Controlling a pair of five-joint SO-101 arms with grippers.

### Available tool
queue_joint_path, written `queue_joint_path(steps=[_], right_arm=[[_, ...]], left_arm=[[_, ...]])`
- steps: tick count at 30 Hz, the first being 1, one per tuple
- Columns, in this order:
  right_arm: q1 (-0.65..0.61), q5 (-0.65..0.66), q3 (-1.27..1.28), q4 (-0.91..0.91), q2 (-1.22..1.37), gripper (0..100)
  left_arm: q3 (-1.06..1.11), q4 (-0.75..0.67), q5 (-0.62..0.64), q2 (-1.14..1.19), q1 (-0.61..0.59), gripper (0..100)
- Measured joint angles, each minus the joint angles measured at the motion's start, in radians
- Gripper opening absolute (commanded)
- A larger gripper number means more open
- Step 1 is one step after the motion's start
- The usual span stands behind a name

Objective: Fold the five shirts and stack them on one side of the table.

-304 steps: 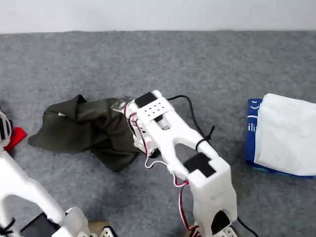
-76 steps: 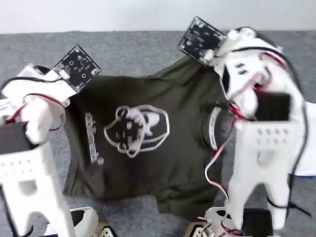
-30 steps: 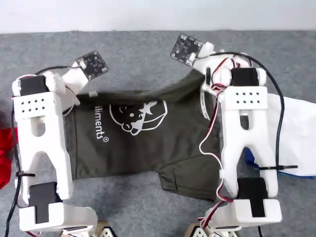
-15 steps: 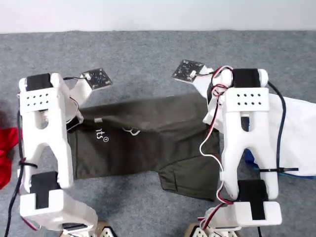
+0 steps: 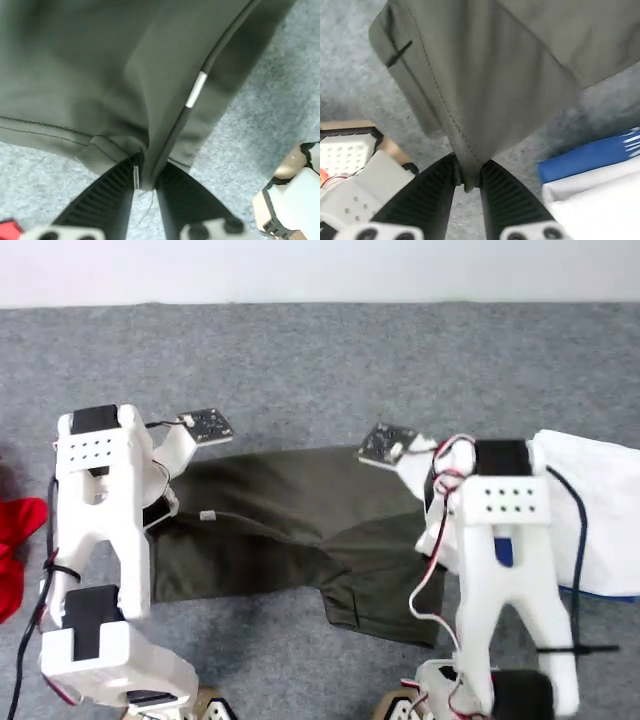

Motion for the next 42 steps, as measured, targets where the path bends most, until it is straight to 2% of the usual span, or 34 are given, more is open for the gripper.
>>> queue_joint_path(steps=[19, 22, 25, 28, 34, 42], right_arm=[[-0.003, -0.002, 0.298, 0.000, -0.109, 1.5], [-0.003, -0.002, 0.298, 0.000, -0.109, 7.5], [-0.003, -0.002, 0.298, 0.000, -0.109, 18.8], [0.012, -0.015, 0.298, 0.000, -0.109, 24.3], [0.026, -0.035, 0.298, 0.000, -0.109, 24.2], [0.034, -0.043, 0.192, -0.003, -0.109, 24.2]], left_arm=[[0.118, 0.000, 0.002, 0.006, 0.000, 3], [0.118, 0.000, 0.002, 0.006, 0.000, 7], [0.140, 0.000, 0.002, 0.002, -0.012, 9], [0.175, 0.000, 0.002, -0.061, -0.048, 12], [0.259, 0.000, 0.002, -0.258, -0.101, 16], [0.264, 0.000, 0.035, -0.413, -0.109, 15]])
